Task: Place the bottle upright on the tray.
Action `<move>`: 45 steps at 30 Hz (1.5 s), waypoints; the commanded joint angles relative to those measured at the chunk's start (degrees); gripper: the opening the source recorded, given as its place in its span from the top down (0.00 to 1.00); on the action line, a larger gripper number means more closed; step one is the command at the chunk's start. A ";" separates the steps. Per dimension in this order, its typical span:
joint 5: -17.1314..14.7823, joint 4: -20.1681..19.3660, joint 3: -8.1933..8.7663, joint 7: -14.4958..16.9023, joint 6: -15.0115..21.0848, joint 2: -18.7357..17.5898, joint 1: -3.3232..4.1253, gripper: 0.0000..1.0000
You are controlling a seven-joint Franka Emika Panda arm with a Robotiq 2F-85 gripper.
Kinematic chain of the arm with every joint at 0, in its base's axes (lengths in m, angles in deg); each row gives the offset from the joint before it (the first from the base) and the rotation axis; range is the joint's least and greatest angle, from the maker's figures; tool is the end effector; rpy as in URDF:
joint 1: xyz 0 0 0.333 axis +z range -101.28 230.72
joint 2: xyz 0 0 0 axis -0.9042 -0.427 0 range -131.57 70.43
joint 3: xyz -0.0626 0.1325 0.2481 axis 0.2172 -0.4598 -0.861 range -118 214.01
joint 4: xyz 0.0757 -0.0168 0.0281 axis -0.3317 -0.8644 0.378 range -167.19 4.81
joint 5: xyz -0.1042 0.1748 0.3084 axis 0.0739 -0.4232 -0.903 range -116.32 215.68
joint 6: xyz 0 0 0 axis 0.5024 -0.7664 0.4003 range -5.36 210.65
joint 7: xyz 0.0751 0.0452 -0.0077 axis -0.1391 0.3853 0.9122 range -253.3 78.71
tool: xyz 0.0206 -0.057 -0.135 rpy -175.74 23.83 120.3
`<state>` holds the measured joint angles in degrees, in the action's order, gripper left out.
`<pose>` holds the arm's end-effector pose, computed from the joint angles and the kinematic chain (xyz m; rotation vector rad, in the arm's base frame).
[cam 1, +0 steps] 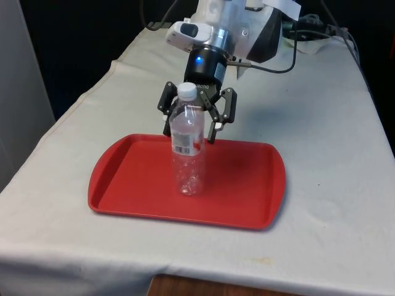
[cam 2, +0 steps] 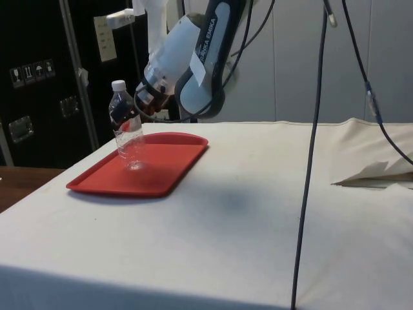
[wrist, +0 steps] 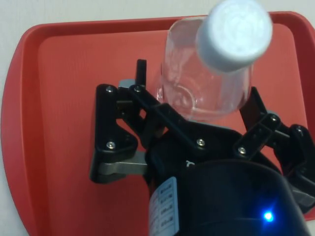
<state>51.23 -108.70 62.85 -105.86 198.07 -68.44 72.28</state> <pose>0.6345 -0.0661 0.1918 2.7946 -0.4200 1.2706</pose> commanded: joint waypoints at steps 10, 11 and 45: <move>-0.11 -2.23 0.23 0.23 0.34 1.78 0.57 0.00; -0.17 -2.46 0.23 0.23 0.34 1.95 0.63 0.00; 0.17 -10.49 0.74 2.92 -0.57 11.17 0.80 0.00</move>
<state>51.23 -118.79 63.53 -102.94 197.90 -57.84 73.03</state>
